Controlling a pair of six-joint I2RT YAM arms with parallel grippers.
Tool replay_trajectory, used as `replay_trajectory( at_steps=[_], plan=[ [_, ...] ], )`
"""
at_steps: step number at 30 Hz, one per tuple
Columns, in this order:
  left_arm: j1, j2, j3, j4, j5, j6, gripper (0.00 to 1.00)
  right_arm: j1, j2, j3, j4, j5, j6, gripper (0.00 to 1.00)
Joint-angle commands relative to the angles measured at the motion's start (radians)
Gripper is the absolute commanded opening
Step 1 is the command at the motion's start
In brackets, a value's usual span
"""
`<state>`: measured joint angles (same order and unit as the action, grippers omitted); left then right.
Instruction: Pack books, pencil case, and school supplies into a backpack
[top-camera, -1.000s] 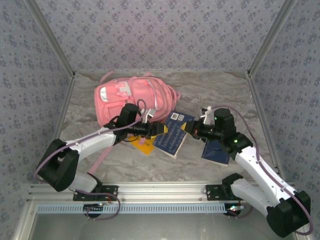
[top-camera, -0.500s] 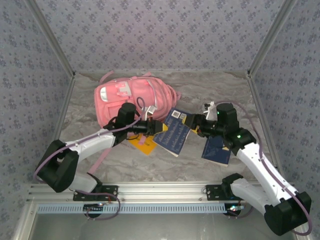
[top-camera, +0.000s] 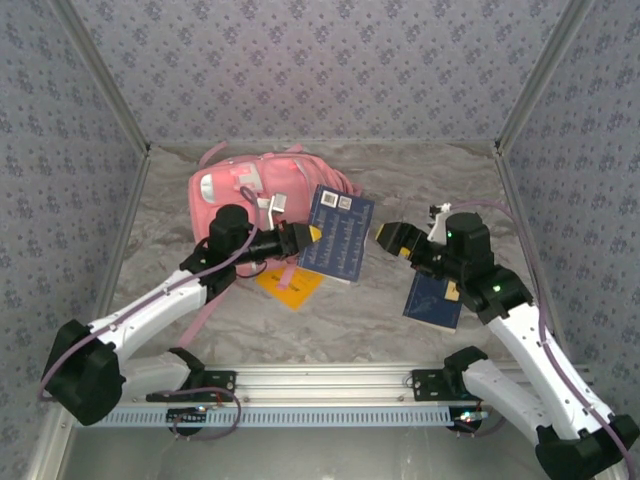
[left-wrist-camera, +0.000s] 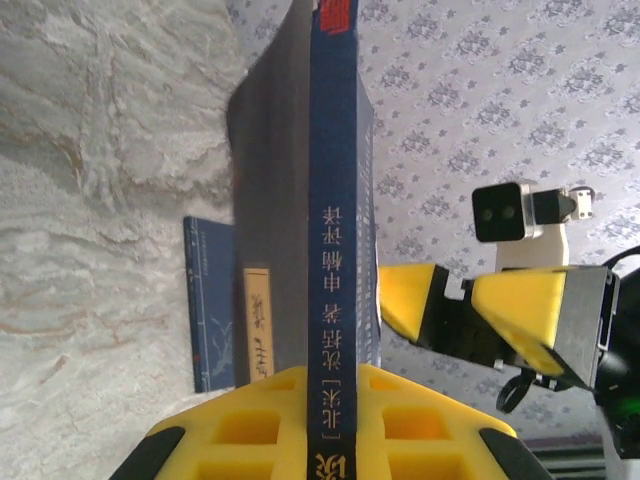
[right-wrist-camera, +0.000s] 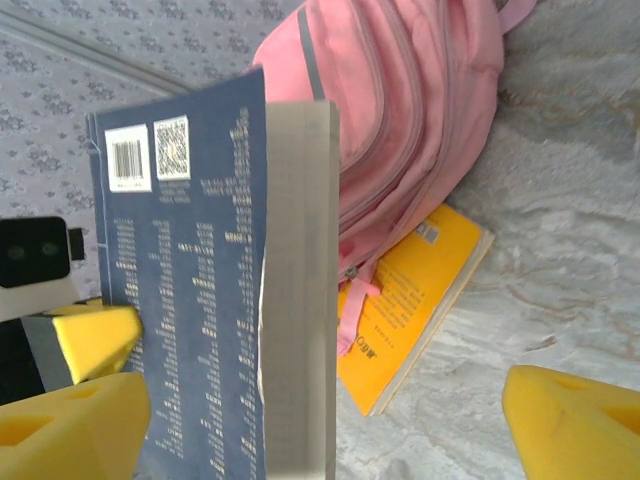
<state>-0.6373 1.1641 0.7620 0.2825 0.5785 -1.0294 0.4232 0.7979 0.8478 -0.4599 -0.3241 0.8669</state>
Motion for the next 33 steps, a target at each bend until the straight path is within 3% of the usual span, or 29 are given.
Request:
replay_trajectory(
  at_steps=[1, 7, 9, 11, 14, 17, 20, 23, 28, 33],
  plan=[
    [-0.019, -0.023, 0.088, -0.041, -0.036, 0.100, 0.00, 0.018, 0.009, -0.010, 0.104, -0.055, 0.012, 0.94],
    [-0.044, -0.024, 0.101, -0.001, 0.026, 0.121, 0.00, 0.037, 0.041, -0.041, 0.261, -0.168, 0.029, 1.00],
    [-0.050, -0.023, 0.115, -0.013, 0.060, 0.148, 0.00, 0.034, 0.052, -0.024, 0.236, -0.198, 0.000, 1.00],
    [-0.063, -0.031, 0.162, -0.142, 0.057, 0.261, 0.00, 0.026, 0.050, 0.026, 0.129, -0.155, -0.092, 1.00],
    [-0.094, -0.067, 0.216, -0.374, -0.089, 0.501, 0.00, 0.018, 0.057, 0.090, -0.008, -0.099, -0.168, 0.98],
    [-0.141, -0.091, 0.270, -0.536, -0.333, 0.735, 0.00, 0.014, 0.058, 0.111, -0.030, -0.137, -0.137, 0.95],
    [-0.227, -0.125, 0.252, -0.528, -0.535, 1.005, 0.00, 0.006, 0.046, 0.123, -0.056, -0.135, -0.026, 0.93],
    [-0.333, -0.165, 0.194, -0.453, -0.718, 1.245, 0.00, -0.020, 0.021, 0.092, 0.043, -0.194, 0.176, 0.91],
    [-0.432, -0.202, 0.121, -0.356, -0.845, 1.458, 0.00, -0.023, -0.022, -0.001, 0.348, -0.233, 0.501, 0.91],
    [-0.500, -0.249, 0.054, -0.277, -0.878, 1.541, 0.00, 0.004, -0.041, -0.058, 0.459, -0.188, 0.591, 0.92]
  ],
)
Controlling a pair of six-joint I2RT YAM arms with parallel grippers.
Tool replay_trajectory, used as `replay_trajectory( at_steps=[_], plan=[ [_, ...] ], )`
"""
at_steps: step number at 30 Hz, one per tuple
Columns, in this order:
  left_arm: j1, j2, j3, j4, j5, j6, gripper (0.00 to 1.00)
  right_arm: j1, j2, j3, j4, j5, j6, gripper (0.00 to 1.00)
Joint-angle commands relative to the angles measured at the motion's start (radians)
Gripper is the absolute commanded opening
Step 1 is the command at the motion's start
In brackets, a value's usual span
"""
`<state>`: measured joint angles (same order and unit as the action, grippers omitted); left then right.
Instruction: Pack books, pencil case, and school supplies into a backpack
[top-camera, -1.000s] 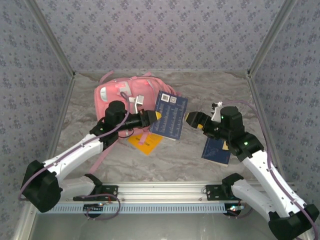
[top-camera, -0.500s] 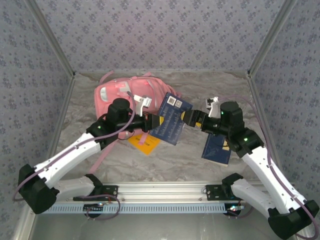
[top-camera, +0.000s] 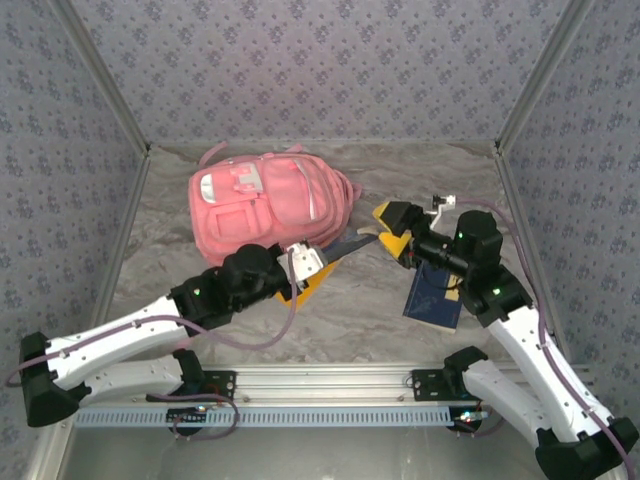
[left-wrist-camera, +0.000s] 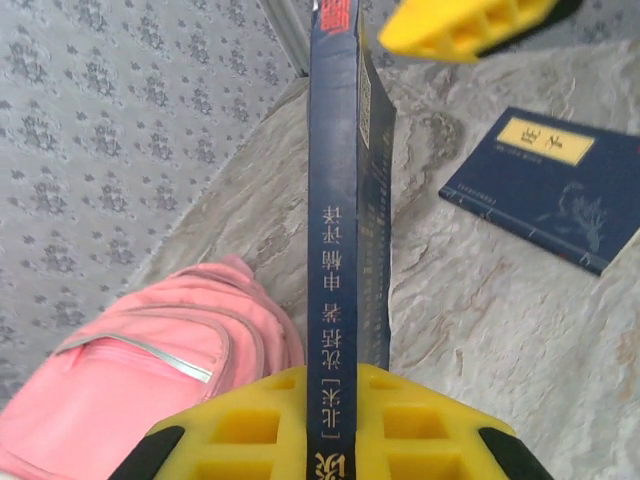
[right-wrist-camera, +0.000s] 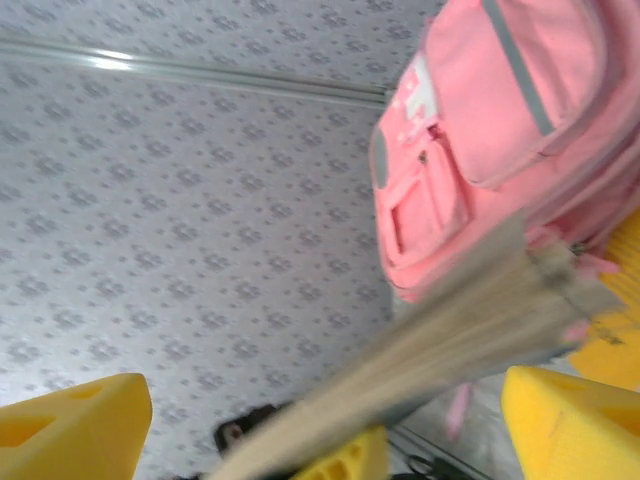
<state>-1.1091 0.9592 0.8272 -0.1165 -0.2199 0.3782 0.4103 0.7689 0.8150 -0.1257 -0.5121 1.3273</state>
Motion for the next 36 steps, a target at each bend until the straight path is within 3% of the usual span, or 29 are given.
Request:
replay_trajectory(
  at_steps=[1, 6, 12, 16, 23, 30, 36],
  plan=[
    [-0.038, -0.050, -0.017, 0.126, -0.087, 0.153, 0.00, 0.026, -0.011, -0.039, 0.127, -0.005, 0.139, 0.92],
    [-0.074, -0.054, -0.026, 0.128, -0.139, 0.222, 0.00, 0.061, -0.016, -0.082, 0.136, -0.010, 0.150, 0.92],
    [-0.076, -0.069, -0.030, 0.128, -0.217, 0.240, 0.00, 0.037, -0.075, 0.015, -0.201, 0.002, -0.052, 0.92],
    [-0.076, -0.067, -0.025, 0.139, -0.254, 0.275, 0.00, 0.040, -0.085, 0.001, -0.154, -0.020, -0.013, 0.92],
    [-0.093, -0.051, 0.009, 0.127, -0.242, 0.310, 0.00, 0.133, -0.070, -0.019, -0.036, 0.019, 0.052, 0.93],
    [-0.219, -0.014, 0.009, 0.151, -0.305, 0.449, 0.00, 0.191, 0.007, -0.008, 0.048, 0.040, 0.057, 0.92],
    [-0.373, 0.058, -0.043, 0.242, -0.464, 0.701, 0.00, 0.212, 0.039, 0.013, 0.048, 0.028, 0.007, 0.79]
  ],
)
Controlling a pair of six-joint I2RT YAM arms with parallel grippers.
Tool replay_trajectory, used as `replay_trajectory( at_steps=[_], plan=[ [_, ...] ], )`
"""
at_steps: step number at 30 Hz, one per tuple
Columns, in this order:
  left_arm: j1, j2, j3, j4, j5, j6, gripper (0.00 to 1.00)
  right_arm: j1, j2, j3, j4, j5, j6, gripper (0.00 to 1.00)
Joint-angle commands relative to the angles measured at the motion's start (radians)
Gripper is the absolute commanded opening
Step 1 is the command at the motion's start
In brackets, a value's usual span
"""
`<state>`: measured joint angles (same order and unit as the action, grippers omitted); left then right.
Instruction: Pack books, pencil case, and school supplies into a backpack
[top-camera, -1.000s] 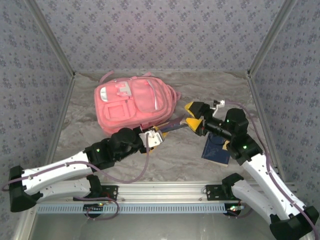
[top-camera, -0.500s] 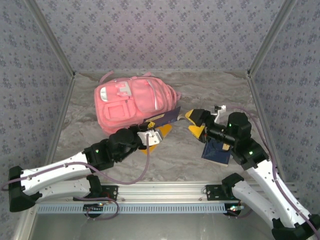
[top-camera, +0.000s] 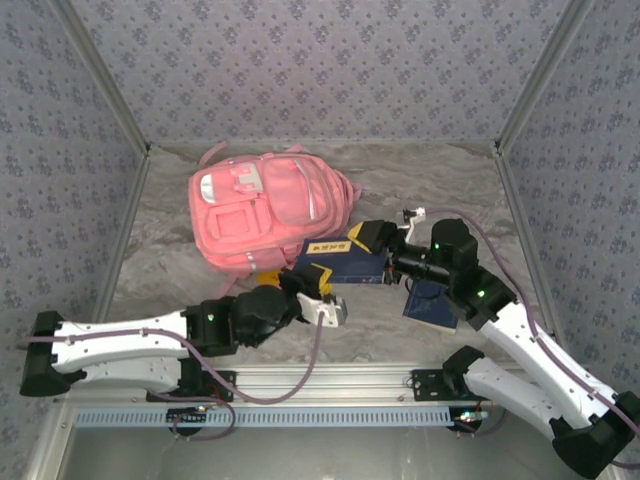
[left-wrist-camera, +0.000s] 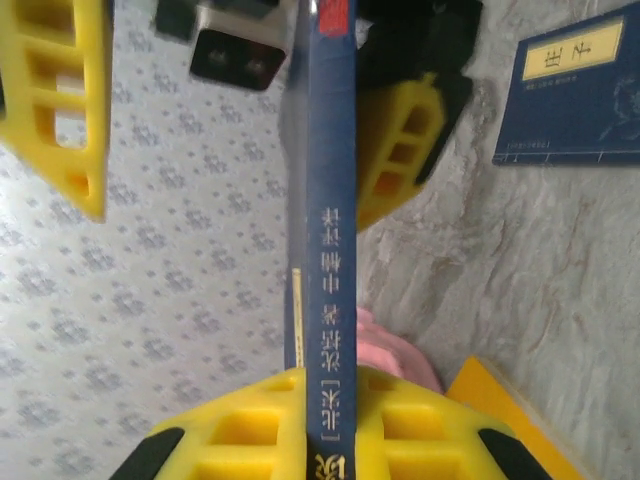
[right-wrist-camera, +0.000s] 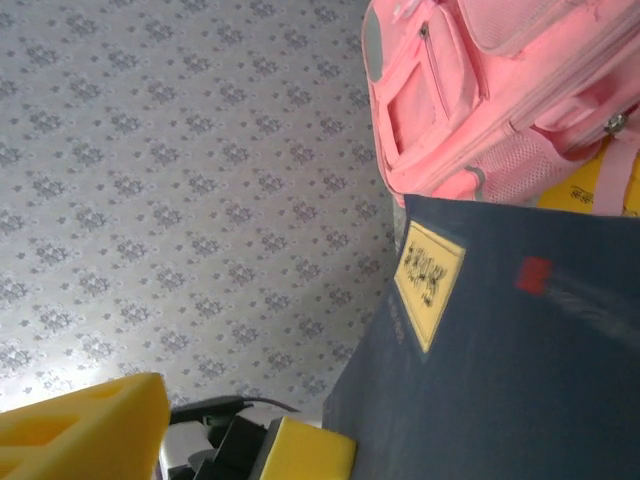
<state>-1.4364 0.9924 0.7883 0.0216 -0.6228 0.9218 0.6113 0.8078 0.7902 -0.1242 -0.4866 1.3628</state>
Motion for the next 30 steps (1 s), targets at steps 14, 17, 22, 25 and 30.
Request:
replay_trajectory(
  at_steps=[14, 17, 22, 25, 30],
  plan=[
    [-0.080, 0.077, -0.060, 0.185, -0.133, 0.282, 0.00, 0.024, -0.066, 0.005, -0.069, 0.055, -0.197, 0.19],
    [-0.089, 0.102, -0.090, 0.243, -0.158, 0.326, 0.00, 0.023, -0.064, -0.001, -0.054, 0.066, -0.194, 0.01],
    [-0.091, 0.091, -0.116, 0.231, -0.180, 0.276, 0.35, 0.004, -0.088, 0.005, -0.056, 0.074, -0.241, 0.00],
    [-0.078, 0.052, -0.092, 0.126, -0.168, 0.131, 0.48, -0.014, -0.109, -0.003, -0.090, 0.097, -0.284, 0.00],
    [0.038, -0.057, -0.007, -0.113, 0.020, -0.306, 0.63, -0.032, -0.135, -0.023, -0.207, 0.210, -0.379, 0.00]
  ],
)
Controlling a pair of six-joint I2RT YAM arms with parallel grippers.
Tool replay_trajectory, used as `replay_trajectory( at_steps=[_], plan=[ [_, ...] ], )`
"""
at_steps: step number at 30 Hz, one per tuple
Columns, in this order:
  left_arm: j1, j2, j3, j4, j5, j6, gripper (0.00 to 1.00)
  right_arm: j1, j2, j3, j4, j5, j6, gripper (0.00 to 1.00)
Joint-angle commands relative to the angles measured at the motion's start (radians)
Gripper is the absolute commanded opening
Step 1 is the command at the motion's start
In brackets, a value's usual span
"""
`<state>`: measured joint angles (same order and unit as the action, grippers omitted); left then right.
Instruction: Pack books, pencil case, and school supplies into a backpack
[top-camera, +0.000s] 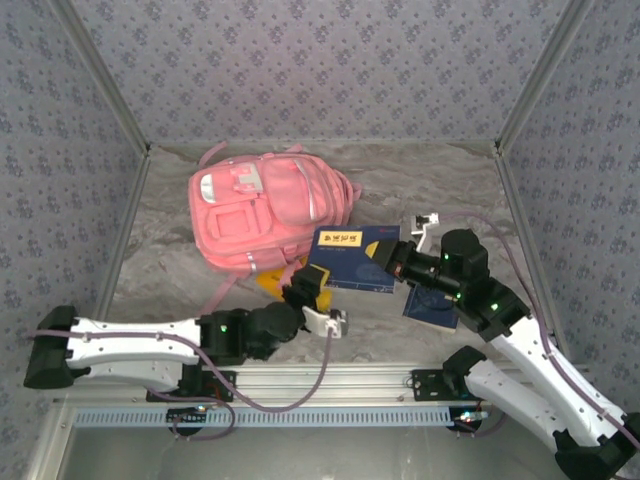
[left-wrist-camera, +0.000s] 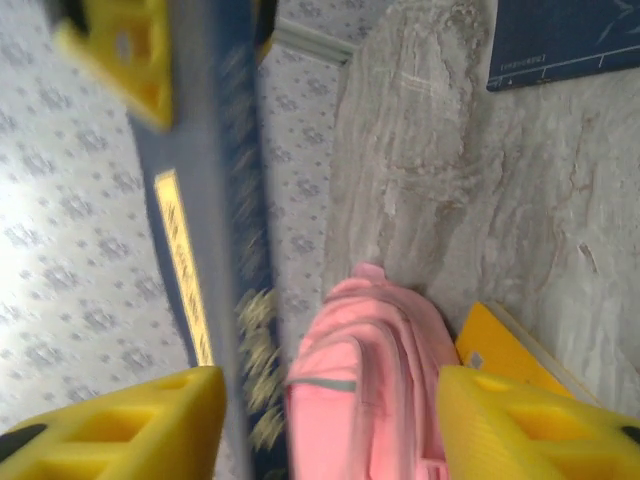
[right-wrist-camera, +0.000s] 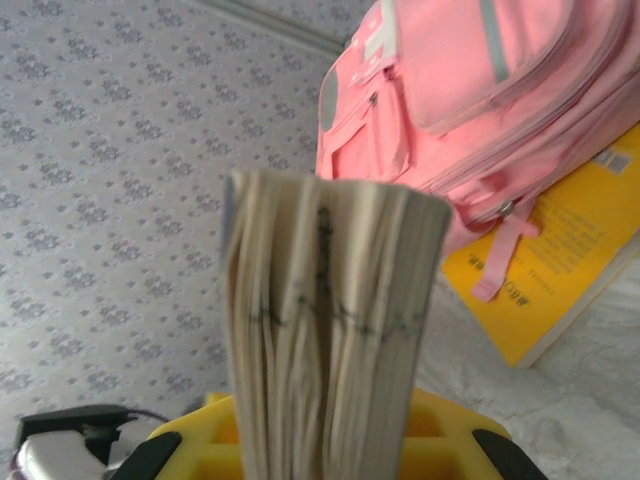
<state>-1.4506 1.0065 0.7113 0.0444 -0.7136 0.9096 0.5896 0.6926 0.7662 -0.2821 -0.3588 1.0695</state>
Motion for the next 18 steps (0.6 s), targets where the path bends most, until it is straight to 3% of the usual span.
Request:
replay_trajectory(
  at_steps=[1, 5, 10, 15, 18],
  plan=[
    [0.087, -0.095, 0.076, -0.146, 0.177, -0.375, 0.67, -0.016, -0.017, 0.001, -0.083, 0.112, -0.109, 0.00],
    [0.304, -0.117, 0.158, -0.213, 0.363, -0.720, 0.62, -0.049, 0.001, 0.013, -0.177, 0.186, -0.213, 0.00],
    [0.700, 0.040, 0.362, -0.420, 0.626, -1.156, 0.61, -0.079, 0.004, -0.011, -0.190, 0.207, -0.283, 0.00],
    [0.863, 0.279, 0.517, -0.485, 0.744, -1.338, 0.67, -0.095, -0.003, -0.031, -0.202, 0.227, -0.344, 0.00],
    [0.936, 0.430, 0.619, -0.492, 0.798, -1.471, 0.65, -0.099, -0.017, -0.042, -0.189, 0.215, -0.363, 0.00]
  ],
)
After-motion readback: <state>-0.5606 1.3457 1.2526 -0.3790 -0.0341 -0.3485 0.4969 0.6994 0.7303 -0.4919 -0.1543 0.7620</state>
